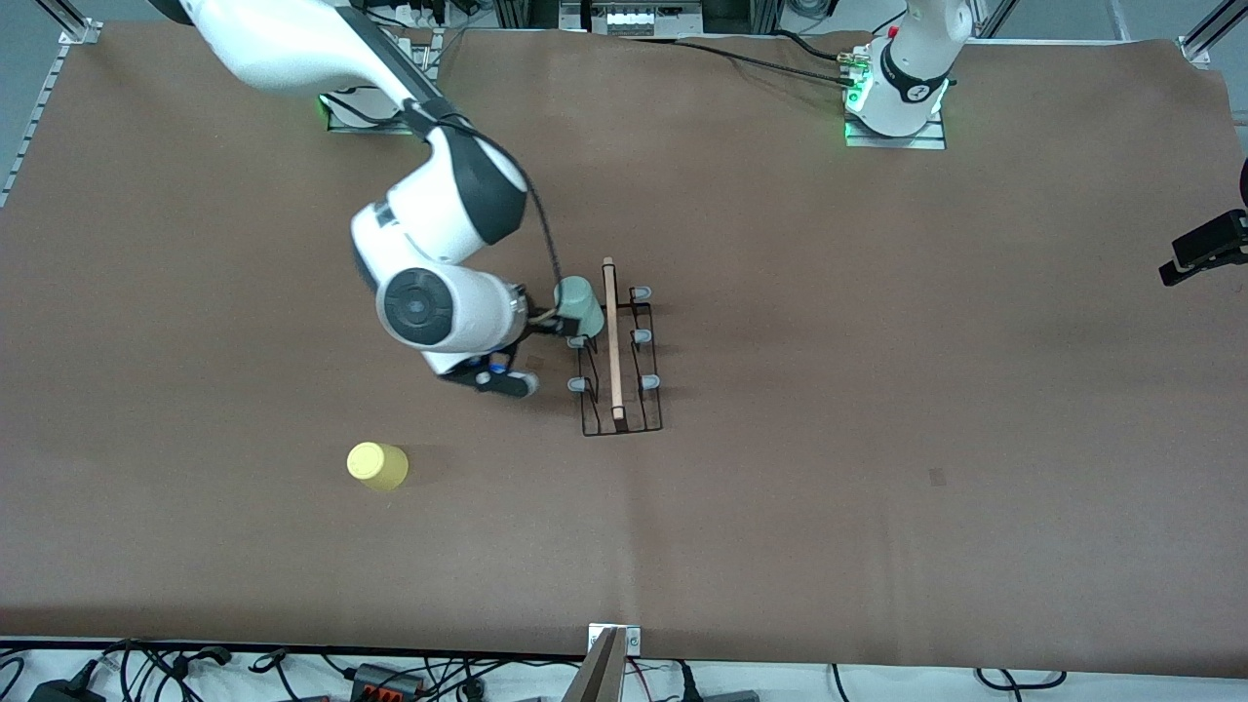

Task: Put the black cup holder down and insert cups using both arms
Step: 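Open the right gripper and move it toward the yellow cup, then grasp the yellow cup with the right gripper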

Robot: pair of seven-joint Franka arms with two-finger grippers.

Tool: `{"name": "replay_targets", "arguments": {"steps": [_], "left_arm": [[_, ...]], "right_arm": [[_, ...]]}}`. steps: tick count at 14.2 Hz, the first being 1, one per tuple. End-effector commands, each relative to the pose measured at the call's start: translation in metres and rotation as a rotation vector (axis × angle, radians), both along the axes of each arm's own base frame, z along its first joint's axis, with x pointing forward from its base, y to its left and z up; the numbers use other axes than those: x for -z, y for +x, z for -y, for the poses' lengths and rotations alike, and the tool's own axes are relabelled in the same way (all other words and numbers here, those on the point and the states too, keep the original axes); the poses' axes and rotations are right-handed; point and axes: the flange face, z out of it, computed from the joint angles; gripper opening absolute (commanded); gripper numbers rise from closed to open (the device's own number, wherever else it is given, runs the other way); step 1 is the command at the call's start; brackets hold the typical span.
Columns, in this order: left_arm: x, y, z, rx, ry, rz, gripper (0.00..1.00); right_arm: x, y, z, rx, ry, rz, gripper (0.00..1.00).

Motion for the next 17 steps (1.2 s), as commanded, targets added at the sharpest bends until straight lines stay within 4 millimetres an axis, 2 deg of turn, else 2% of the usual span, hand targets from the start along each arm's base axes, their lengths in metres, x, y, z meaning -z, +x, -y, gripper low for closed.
{"name": "replay_targets", "arguments": {"steps": [1,2,4,6,8,11,15,17], "left_arm": [[-0.006,-0.010,0.005,0.006,-0.022,-0.009,1.00],[-0.007,-0.010,0.005,0.004,-0.025,-0.007,1.00],[-0.006,-0.010,0.006,0.003,-0.025,-0.010,1.00],[-0.005,-0.011,0.006,-0.043,-0.027,-0.018,1.00],[-0.005,-0.015,0.011,-0.062,-0.029,-0.040,1.00],[-0.008,-0.013,0.011,-0.062,-0.028,-0.029,1.00],[-0.006,-0.012,0.006,-0.070,-0.028,-0.028,1.00],[-0.005,-0.012,0.006,-0.070,-0.028,-0.029,1.00]], "right_arm": [[-0.010,0.049,0.075,0.127,-0.077,0.093,1.00],[0.000,0.067,0.103,0.147,-0.090,0.136,1.00],[0.018,0.093,0.142,0.076,-0.087,0.229,1.00],[0.042,0.110,0.177,-0.040,-0.129,0.286,1.00],[0.059,0.123,0.200,-0.155,-0.138,0.342,1.00],[0.085,0.129,0.219,-0.199,-0.135,0.346,1.00],[0.107,0.128,0.230,-0.254,-0.124,0.317,1.00],[0.118,0.126,0.228,-0.259,-0.121,0.302,1.00]]}}
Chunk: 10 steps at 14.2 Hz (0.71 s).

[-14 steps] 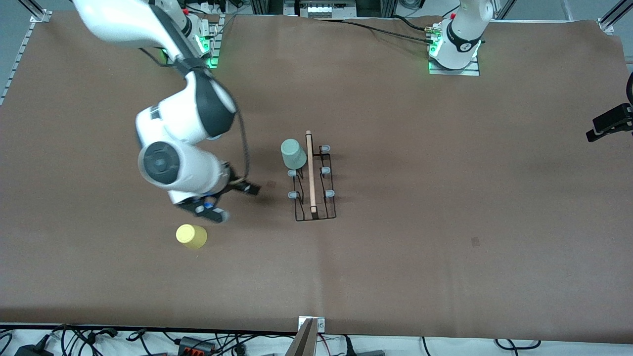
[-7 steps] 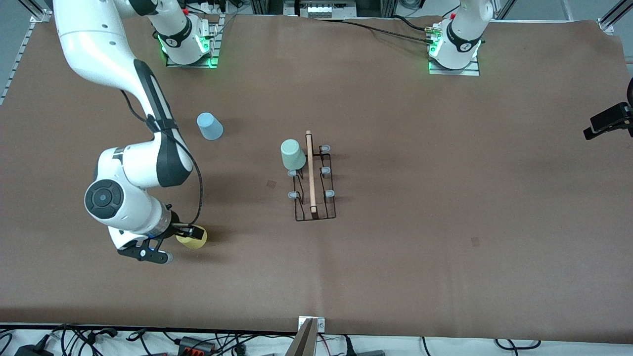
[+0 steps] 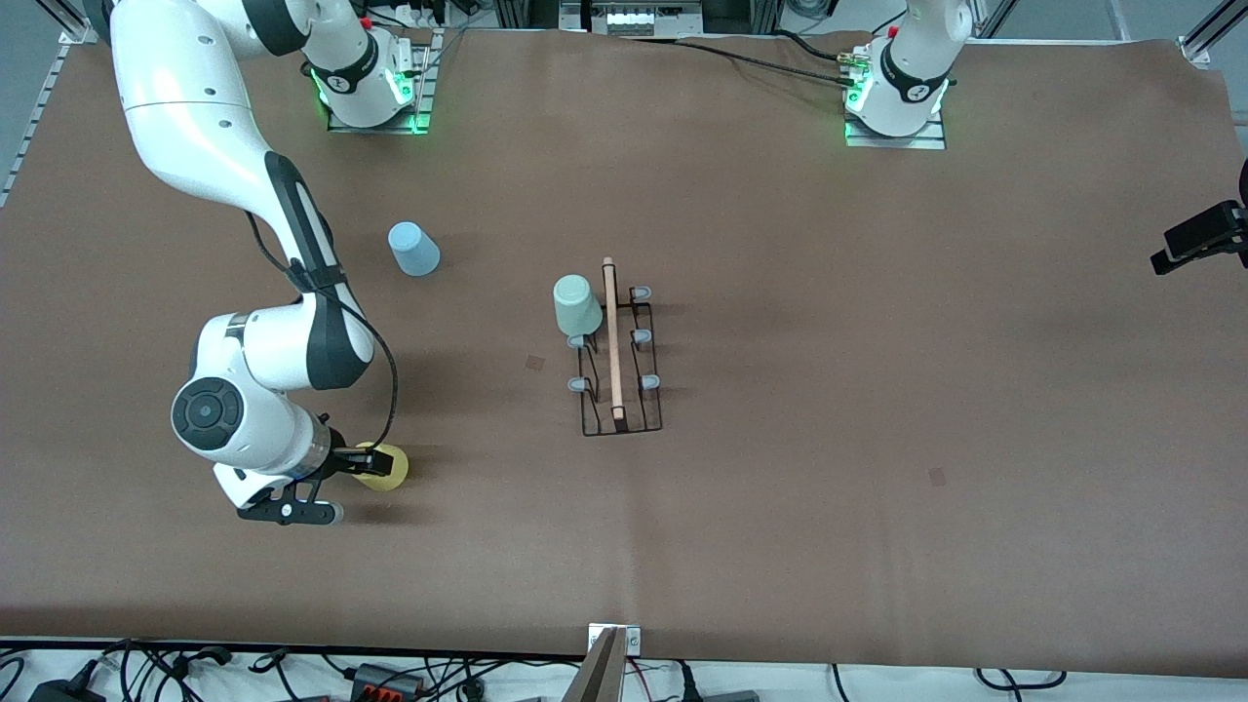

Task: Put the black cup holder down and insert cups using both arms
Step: 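Grasp the yellow cup with the right gripper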

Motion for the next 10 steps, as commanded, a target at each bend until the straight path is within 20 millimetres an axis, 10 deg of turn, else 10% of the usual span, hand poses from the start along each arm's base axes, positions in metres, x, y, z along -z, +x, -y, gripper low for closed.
{"name": "replay_targets", "arguments": {"steps": [1,6,10], "left_arm": [[-0.0030,-0.0053,0.0003,-0.008,-0.023,0.003,1.00],[-0.0023,-0.0054,-0.0004,-0.010,-0.024,0.002,1.00],[-0.0023,-0.0054,-0.0004,-0.010,-0.024,0.002,1.00]], "right_arm": [[0.0170,0.0008,0.0002,-0.027,-0.001,-0.012,1.00],[0.0245,0.0001,-0.0036,-0.011,0.028,-0.018,1.00],[0.0242,0.0004,-0.0051,-0.002,0.055,-0.020,0.43]]}}
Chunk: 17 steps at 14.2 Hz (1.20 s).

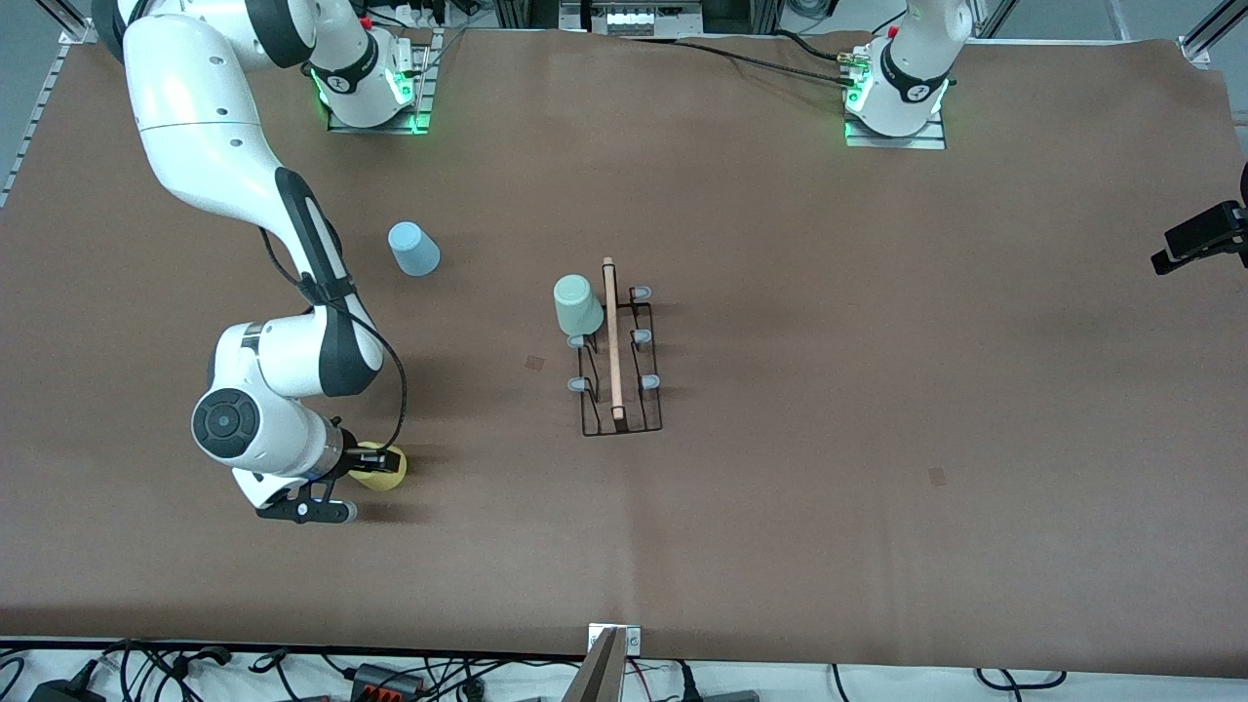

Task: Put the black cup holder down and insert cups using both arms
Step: 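Grasp the yellow cup with the right gripper, then carry the yellow cup onto a rack peg beside the teal cup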

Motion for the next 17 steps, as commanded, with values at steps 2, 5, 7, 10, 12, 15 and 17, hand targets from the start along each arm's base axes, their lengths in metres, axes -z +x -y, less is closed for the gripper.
{"name": "replay_targets", "arguments": {"steps": [2,5,7,10,12,15,17], "left_arm": [[-0.002,-0.005,0.000,-0.008,-0.024,0.002,1.00],[-0.001,-0.005,0.000,-0.008,-0.025,0.000,1.00],[-0.001,-0.005,-0.001,-0.011,-0.025,0.000,1.00],[-0.001,-0.005,-0.001,-0.009,-0.025,0.000,1.00],[-0.001,-0.005,-0.003,-0.012,-0.025,-0.001,1.00],[-0.001,-0.005,-0.003,-0.014,-0.026,-0.001,1.00],[-0.001,-0.005,-0.003,-0.012,-0.026,-0.001,1.00]], "right_arm": [[-0.011,0.003,-0.007,-0.038,0.033,0.012,0.26],[-0.056,-0.002,-0.028,-0.074,0.059,0.018,0.23],[-0.102,-0.009,-0.063,-0.114,0.108,0.028,0.23],[-0.137,-0.023,-0.099,-0.154,0.148,0.024,0.23],[-0.156,-0.037,-0.125,-0.100,0.173,-0.003,0.24],[-0.165,-0.060,-0.181,0.021,0.214,-0.032,0.24],[-0.177,-0.074,-0.223,0.087,0.234,-0.017,0.24]]}}
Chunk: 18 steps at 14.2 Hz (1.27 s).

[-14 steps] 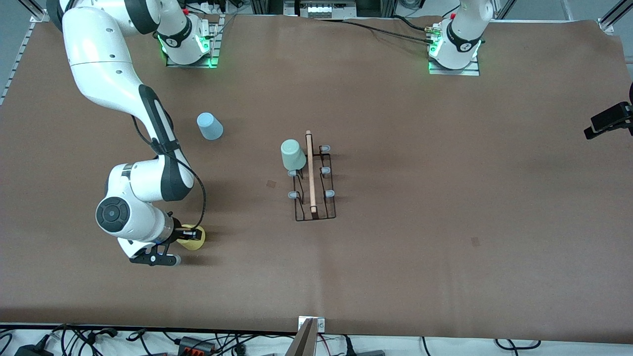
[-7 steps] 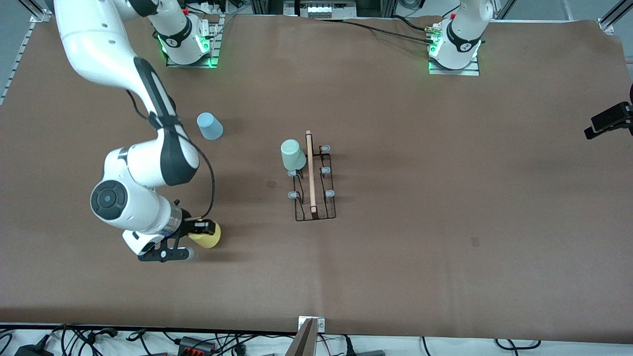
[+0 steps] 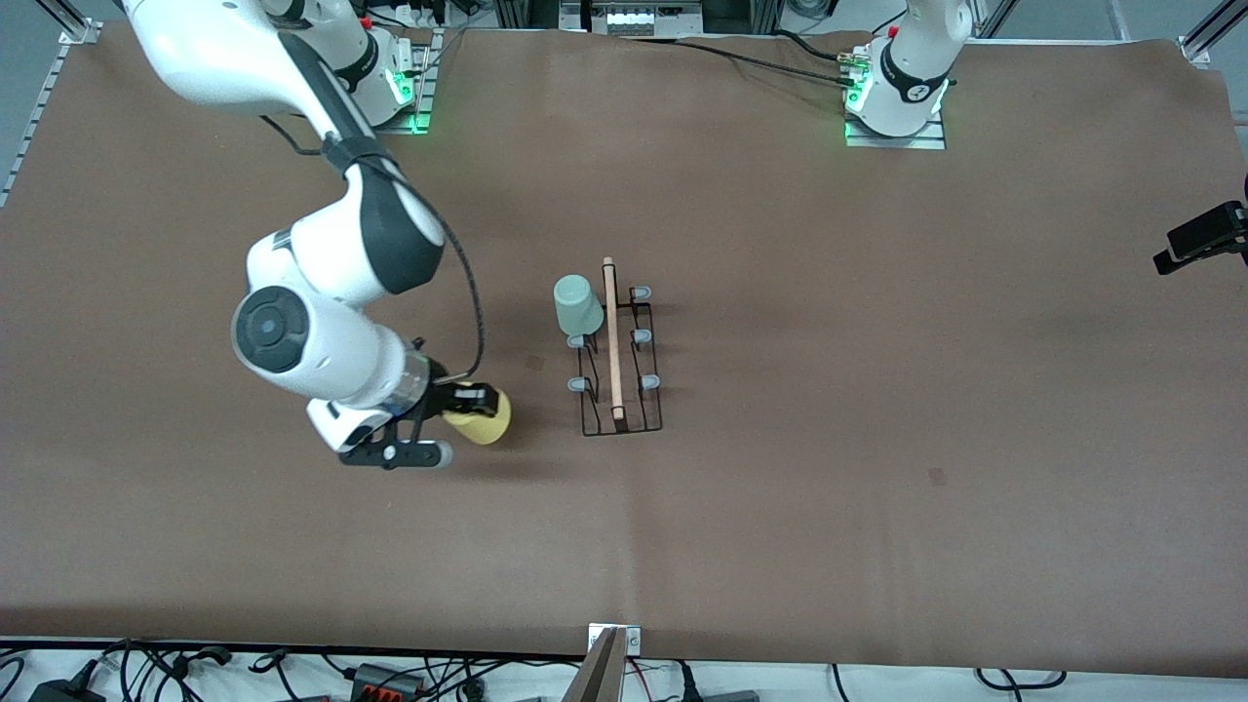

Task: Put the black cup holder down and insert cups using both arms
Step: 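Carry the yellow cup onto a rack peg beside the teal cup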

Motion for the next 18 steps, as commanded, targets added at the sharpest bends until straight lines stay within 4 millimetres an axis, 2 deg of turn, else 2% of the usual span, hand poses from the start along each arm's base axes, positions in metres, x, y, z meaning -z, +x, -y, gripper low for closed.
{"name": "replay_targets", "arguments": {"steps": [1,3,7,13,18], "left_arm": [[-0.001,-0.004,0.000,-0.007,-0.026,0.000,1.00],[-0.001,-0.005,-0.001,-0.008,-0.026,0.000,1.00],[-0.001,-0.004,0.000,-0.007,-0.026,0.000,1.00],[-0.001,-0.004,0.001,-0.007,-0.026,0.000,1.00],[-0.001,-0.004,0.000,-0.007,-0.028,0.001,1.00]], "right_arm": [[-0.013,-0.018,-0.050,0.091,0.030,0.009,0.24],[-0.007,-0.026,-0.074,0.119,0.046,0.021,0.24],[0.012,-0.031,-0.093,0.108,0.057,0.033,0.24],[0.041,-0.036,-0.092,0.072,-0.016,0.031,0.24],[0.066,-0.033,-0.097,0.078,0.000,0.028,0.24]]}}
